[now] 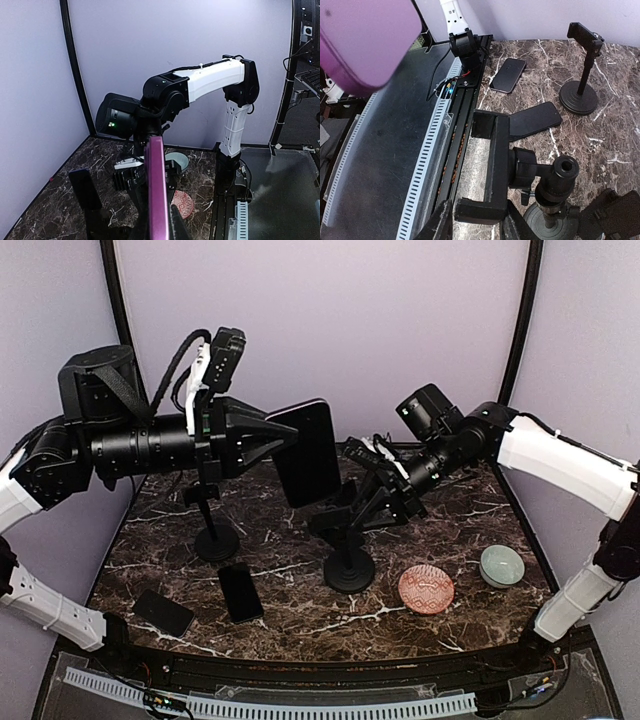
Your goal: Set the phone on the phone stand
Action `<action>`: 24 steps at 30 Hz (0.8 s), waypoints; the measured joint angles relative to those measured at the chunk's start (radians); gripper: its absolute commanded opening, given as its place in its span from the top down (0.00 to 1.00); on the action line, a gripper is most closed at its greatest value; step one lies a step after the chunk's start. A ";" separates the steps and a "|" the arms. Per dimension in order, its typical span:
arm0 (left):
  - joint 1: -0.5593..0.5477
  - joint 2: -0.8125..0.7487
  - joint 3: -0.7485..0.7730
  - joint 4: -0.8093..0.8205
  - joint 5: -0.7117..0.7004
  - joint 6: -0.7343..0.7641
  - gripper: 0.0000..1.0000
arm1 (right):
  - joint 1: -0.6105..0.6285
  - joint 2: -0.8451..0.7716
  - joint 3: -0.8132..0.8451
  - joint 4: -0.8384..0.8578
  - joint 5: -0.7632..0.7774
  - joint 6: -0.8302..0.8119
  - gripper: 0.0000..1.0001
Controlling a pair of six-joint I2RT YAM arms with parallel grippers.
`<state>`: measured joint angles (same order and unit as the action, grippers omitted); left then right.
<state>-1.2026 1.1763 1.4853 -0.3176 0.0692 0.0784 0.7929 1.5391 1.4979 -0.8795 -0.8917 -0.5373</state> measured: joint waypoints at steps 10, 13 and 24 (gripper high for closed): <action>0.000 -0.017 -0.021 0.016 -0.007 -0.011 1.00 | -0.006 0.001 0.005 -0.030 0.033 0.028 0.67; 0.000 -0.016 -0.022 0.016 -0.010 -0.011 1.00 | -0.017 0.006 0.022 -0.033 0.051 0.085 0.64; 0.000 0.005 -0.030 0.017 -0.026 -0.010 1.00 | -0.106 0.032 0.077 -0.079 0.102 0.221 0.63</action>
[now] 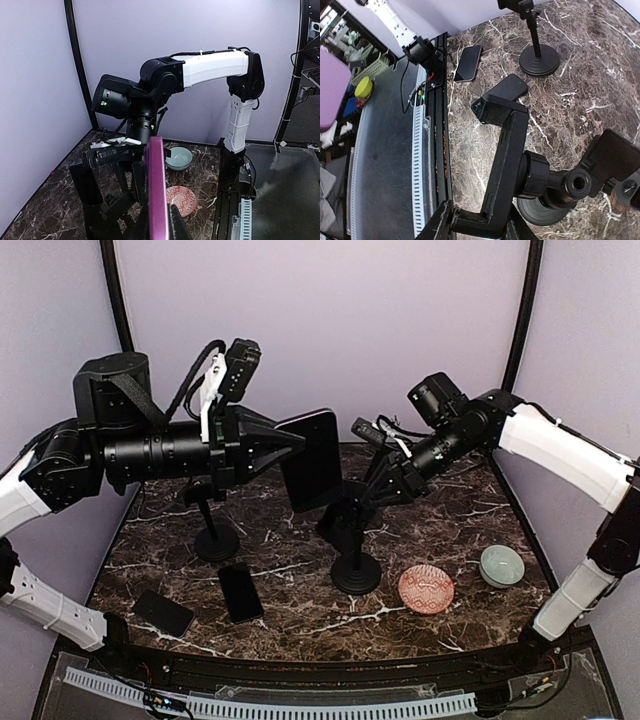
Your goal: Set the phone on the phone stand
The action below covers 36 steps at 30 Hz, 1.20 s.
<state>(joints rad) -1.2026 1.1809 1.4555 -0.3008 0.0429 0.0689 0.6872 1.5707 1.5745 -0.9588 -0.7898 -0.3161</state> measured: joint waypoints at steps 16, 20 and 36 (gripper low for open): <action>0.000 0.013 -0.026 0.002 -0.004 0.003 1.00 | -0.036 0.006 0.019 -0.015 -0.015 0.085 0.87; 0.000 0.013 -0.027 0.006 -0.003 0.002 1.00 | -0.037 0.006 0.019 -0.030 -0.016 0.087 0.96; 0.016 0.271 0.107 0.014 0.232 0.008 1.00 | -0.044 0.006 0.006 -0.140 -0.076 -0.329 1.00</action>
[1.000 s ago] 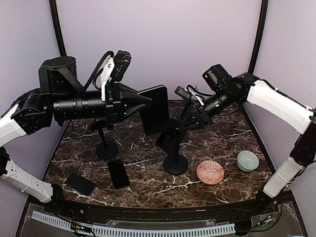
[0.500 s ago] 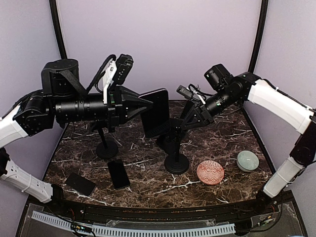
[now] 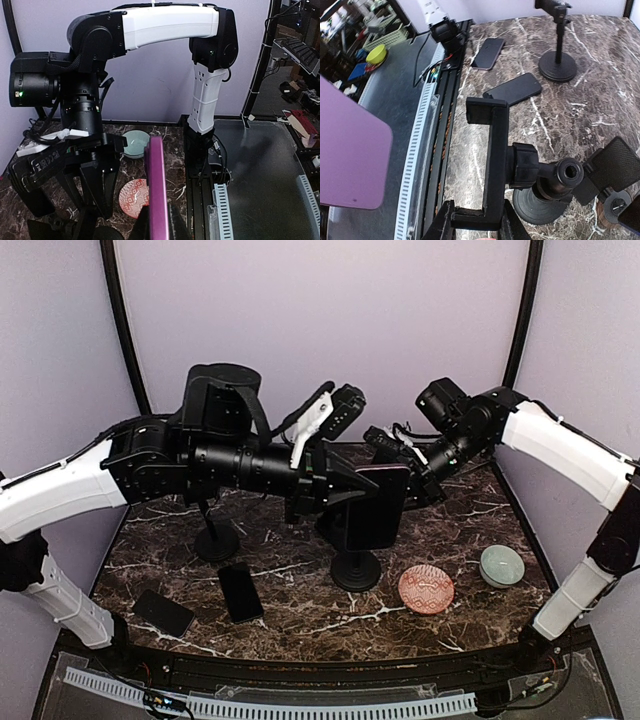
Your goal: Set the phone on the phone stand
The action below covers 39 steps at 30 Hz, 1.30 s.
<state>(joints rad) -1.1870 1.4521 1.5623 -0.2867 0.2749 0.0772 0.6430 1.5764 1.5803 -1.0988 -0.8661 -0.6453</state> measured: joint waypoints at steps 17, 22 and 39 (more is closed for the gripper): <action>0.172 0.161 0.039 0.171 0.397 -0.056 1.00 | -0.001 0.059 0.103 -0.269 -0.059 -0.216 1.00; 0.204 0.192 0.016 0.250 0.474 -0.069 1.00 | -0.001 0.063 0.103 -0.286 -0.079 -0.218 1.00; 0.306 0.209 -0.129 0.511 0.691 -0.232 1.00 | 0.000 0.077 0.103 -0.294 -0.103 -0.236 1.00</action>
<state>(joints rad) -0.8806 1.6611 1.4338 0.2245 0.9661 -0.1547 0.6426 1.6531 1.6829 -1.3933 -0.9695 -0.8810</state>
